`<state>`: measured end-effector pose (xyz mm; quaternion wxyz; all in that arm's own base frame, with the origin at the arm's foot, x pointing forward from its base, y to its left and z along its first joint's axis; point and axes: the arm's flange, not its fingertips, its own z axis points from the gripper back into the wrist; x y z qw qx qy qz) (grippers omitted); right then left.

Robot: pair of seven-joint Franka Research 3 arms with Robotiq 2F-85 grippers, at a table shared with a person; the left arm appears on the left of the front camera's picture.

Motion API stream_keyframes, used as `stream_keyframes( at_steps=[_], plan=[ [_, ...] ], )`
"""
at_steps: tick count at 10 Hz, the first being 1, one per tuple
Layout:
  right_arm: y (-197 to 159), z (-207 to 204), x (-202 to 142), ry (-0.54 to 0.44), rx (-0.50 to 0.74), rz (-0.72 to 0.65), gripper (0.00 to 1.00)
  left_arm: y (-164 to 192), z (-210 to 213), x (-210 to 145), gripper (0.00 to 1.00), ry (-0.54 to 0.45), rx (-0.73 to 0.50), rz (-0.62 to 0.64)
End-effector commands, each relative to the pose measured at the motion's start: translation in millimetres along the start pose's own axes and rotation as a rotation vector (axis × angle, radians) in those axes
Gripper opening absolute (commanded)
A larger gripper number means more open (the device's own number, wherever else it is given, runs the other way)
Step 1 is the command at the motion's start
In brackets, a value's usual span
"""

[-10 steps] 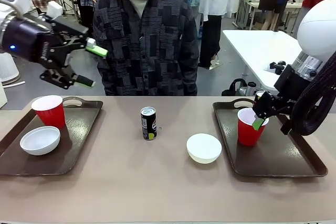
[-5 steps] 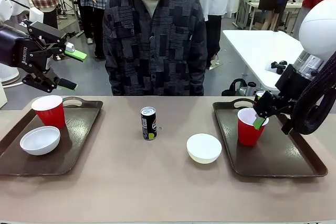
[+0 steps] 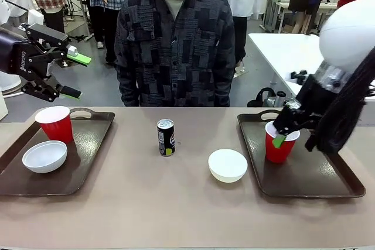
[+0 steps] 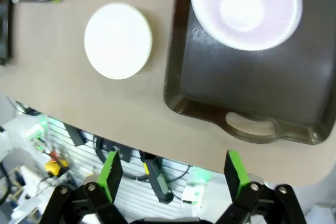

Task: Prepare tableware on both trays.
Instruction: Pick up a Picnic Bowl from the table and place it on a Handle tray.

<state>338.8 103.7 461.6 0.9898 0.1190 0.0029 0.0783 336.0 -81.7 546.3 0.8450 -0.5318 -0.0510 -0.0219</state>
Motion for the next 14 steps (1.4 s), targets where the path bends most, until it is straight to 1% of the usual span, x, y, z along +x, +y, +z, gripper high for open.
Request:
stream_keyframes(
  at_steps=[1, 2, 3, 4, 5, 7, 8, 10, 11, 12, 13, 14],
  plan=[
    [43.4, -16.9, 23.3, 0.007, -0.1, -0.003, 1.0, 31.7, 17.8, 23.9, 0.92, 0.013, -0.035, 0.002],
    [60.2, -28.6, 32.2, 0.017, -0.118, -0.003, 1.0, 49.6, 27.7, 30.4, 0.92, 0.028, -0.042, 0.011],
    [73.8, -42.1, 39.5, 0.003, -0.14, -0.015, 1.0, 64.0, 39.1, 28.9, 0.92, 0.034, -0.051, 0.002],
    [85.8, -56.5, 53.5, -0.012, -0.165, -0.049, 1.0, 72.8, 53.1, 34.3, 0.92, 0.041, -0.061, -0.026],
    [91.4, -70.7, 64.0, 0.002, -0.19, -0.062, 1.0, 78.1, 61.0, 34.9, 0.92, 0.04, -0.066, -0.043],
    [93.8, -89.5, 77.5, 0.002, -0.245, -0.088, 1.0, 81.9, 72.8, 33.4, 0.92, 0.019, -0.064, -0.064],
    [92.1, -98.4, 81.4, 0.009, -0.254, -0.092, 1.0, 80.5, 75.2, 30.7, 0.92, -0.013, -0.049, -0.062],
    [91.0, -111.6, 85.8, 0.023, -0.265, -0.089, 1.0, 74.8, 75.5, 32.0, 0.92, -0.041, -0.06, -0.061],
    [93.4, -115.6, 83.2, 0.03, -0.26, -0.07, 1.0, 78.6, 74.5, 33.2, 0.92, -0.011, -0.066, -0.043],
    [93.2, -116.3, 83.2, 0.026, -0.258, -0.06, 1.0, 78.6, 74.5, 33.2, 0.92, -0.011, -0.066, -0.043],
    [92.0, -117.9, 84.7, 0.022, -0.257, -0.046, 0.86, 78.6, 74.5, 33.2, 0.92, -0.011, -0.066, -0.043],
    [88.8, -120.6, 85.2, 0.024, -0.258, -0.046, 0.82, 78.6, 74.5, 33.2, 0.92, -0.011, -0.066, -0.043]
  ],
)
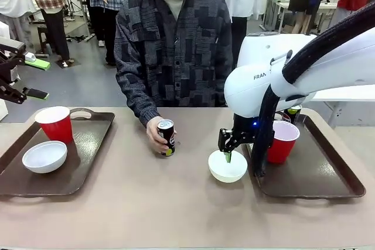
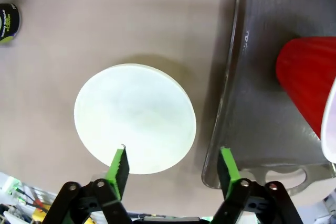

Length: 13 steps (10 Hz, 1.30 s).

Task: Prepare tableware on both trays.
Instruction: Pick up a Picnic Bowl from the table and place it on a Handle tray.

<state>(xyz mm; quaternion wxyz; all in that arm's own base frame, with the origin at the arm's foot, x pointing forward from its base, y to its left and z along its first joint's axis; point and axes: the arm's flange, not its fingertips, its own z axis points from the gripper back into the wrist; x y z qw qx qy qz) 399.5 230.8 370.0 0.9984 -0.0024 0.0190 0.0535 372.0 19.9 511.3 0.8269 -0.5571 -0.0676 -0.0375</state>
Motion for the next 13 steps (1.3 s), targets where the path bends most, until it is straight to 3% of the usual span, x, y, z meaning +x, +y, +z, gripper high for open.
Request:
stream_keyframes(
  at_steps=[1, 2, 3, 4, 6, 11, 12, 13],
  plan=[
    [-3.0, -8.3, 9.6, -0.014, -0.015, 0.001, 0.68, -0.1, 0.2, -0.4, 0.92, 0.003, -0.003, 0.0],
    [-3.9, -13.8, 12.2, -0.006, -0.015, 0.005, 0.65, -0.1, 0.2, -0.4, 0.92, 0.003, -0.003, 0.0],
    [-5.3, -19.9, 15.4, 0.002, -0.019, 0.009, 0.53, -0.1, 0.2, -0.4, 0.92, 0.003, -0.003, 0.0],
    [-6.3, -23.8, 16.5, 0.011, -0.019, 0.011, 0.62, -0.1, 0.2, -0.4, 0.92, 0.003, -0.003, 0.0],
    [-5.5, -25.6, 17.7, 0.017, -0.02, 0.017, 0.62, -0.1, 0.2, -0.4, 0.92, 0.003, -0.003, 0.0],
    [-6.0, -17.9, 11.7, 0.015, -0.03, 0.017, 0.17, -0.1, 0.2, -0.4, 0.92, 0.003, -0.003, 0.0],
    [-6.7, -14.8, 10.5, 0.012, -0.027, 0.013, 0.04, -0.1, 0.2, -0.4, 0.92, 0.003, -0.003, 0.0],
    [-7.3, -13.5, 10.7, 0.012, -0.023, 0.012, 0.0, -0.1, 0.2, -0.4, 0.92, 0.003, -0.003, 0.0]
  ],
)
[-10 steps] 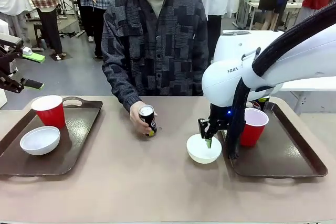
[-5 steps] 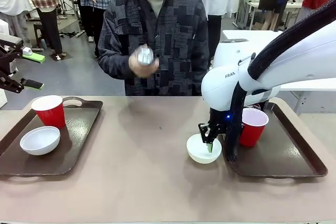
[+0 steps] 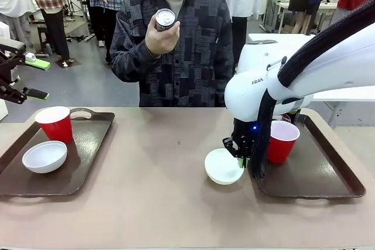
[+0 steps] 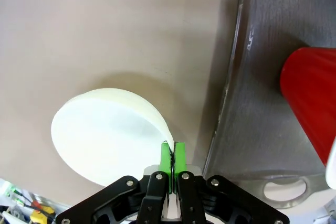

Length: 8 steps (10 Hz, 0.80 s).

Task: Prepare tableware on both trays.
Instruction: Pick up a Picnic Bowl from the table and place it on a Handle tray.

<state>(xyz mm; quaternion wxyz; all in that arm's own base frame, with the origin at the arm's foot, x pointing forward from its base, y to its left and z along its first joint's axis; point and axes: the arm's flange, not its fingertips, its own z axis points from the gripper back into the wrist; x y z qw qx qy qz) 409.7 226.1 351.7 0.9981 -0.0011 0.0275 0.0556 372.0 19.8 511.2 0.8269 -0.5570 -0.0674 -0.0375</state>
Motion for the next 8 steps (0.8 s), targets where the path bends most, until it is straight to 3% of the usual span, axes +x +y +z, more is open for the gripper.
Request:
stream_keyframes(
  at_steps=[1, 3, 5, 8],
  plan=[
    [-1.8, 5.7, -0.8, -0.004, -0.019, 0.013, 0.0, -0.2, 0.4, -0.4, 0.92, 0.003, -0.003, 0.0],
    [-5.3, 27.5, -23.2, 0.013, 0.012, 0.081, 0.0, -0.2, 0.4, -0.4, 0.92, 0.003, -0.003, 0.0],
    [-21.4, 81.6, -75.0, 0.015, 0.061, 0.185, 0.0, -0.2, 0.4, -0.4, 0.92, 0.003, -0.003, 0.0],
    [-91.0, 103.9, -95.7, 0.034, 0.105, 0.153, 0.0, -0.2, 0.4, -0.4, 0.92, 0.003, -0.003, 0.0]
  ],
)
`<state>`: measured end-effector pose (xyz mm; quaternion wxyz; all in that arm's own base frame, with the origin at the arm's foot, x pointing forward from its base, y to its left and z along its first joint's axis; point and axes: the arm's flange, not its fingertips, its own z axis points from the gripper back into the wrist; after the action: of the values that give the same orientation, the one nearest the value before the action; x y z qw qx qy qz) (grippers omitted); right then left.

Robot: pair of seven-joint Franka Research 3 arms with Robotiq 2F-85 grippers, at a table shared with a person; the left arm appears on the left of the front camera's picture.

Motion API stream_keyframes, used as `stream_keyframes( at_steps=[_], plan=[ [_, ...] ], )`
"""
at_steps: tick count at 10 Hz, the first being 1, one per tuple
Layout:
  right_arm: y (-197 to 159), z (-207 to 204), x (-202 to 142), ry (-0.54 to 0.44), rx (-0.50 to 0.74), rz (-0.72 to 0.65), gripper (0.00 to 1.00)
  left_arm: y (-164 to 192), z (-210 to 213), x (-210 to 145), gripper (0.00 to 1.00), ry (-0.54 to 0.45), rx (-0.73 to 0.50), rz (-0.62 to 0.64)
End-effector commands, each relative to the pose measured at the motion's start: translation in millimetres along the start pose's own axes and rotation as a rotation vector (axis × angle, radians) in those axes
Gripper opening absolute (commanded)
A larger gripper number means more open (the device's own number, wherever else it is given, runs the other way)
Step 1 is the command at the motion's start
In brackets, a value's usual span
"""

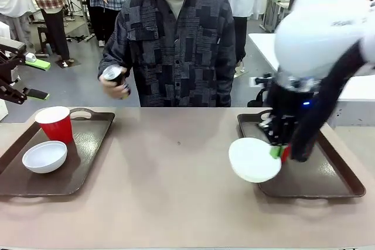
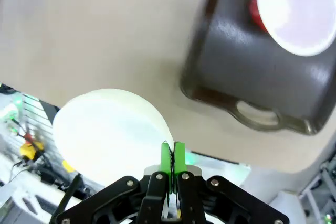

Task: Prepare tableware on both trays.
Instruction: Pick up a Picnic Bowl from the table and place it on a Handle tray.

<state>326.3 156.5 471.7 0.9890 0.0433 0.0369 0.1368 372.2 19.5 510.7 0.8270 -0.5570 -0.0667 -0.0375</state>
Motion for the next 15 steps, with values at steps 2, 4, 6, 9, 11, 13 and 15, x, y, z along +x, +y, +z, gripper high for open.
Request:
stream_keyframes(
  at_steps=[2, 4, 6, 9, 11, 13, 15],
  plan=[
    [-84.8, -10.1, -17.4, 0.046, 0.029, -0.027, 0.0, -0.5, 0.9, -0.5, 0.92, 0.001, -0.003, -0.001],
    [-124.8, -10.1, -27.7, 0.049, 0.034, -0.056, 0.0, -0.5, 0.9, -0.5, 0.92, 0.001, -0.003, -0.001],
    [-136.2, -9.7, -30.6, 0.03, 0.109, -0.076, 0.0, -0.5, 0.9, -0.5, 0.92, 0.001, -0.003, -0.001],
    [-141.3, -10.5, -32.0, 0.043, 0.064, -0.087, 0.03, -0.5, 0.9, -0.5, 0.92, 0.001, -0.003, -0.001],
    [-158.6, -31.6, 3.0, 0.018, 0.045, -0.23, 0.03, -0.5, 0.9, -0.5, 0.92, 0.001, -0.003, -0.001],
    [-184.9, -21.1, 21.6, 0.042, 0.082, -0.332, 0.03, -0.5, 0.9, -0.5, 0.92, 0.001, -0.003, -0.001],
    [-200.1, -16.3, 31.9, 0.037, 0.082, -0.397, 0.03, -0.5, 0.9, -0.5, 0.92, 0.001, -0.003, -0.001]
  ],
)
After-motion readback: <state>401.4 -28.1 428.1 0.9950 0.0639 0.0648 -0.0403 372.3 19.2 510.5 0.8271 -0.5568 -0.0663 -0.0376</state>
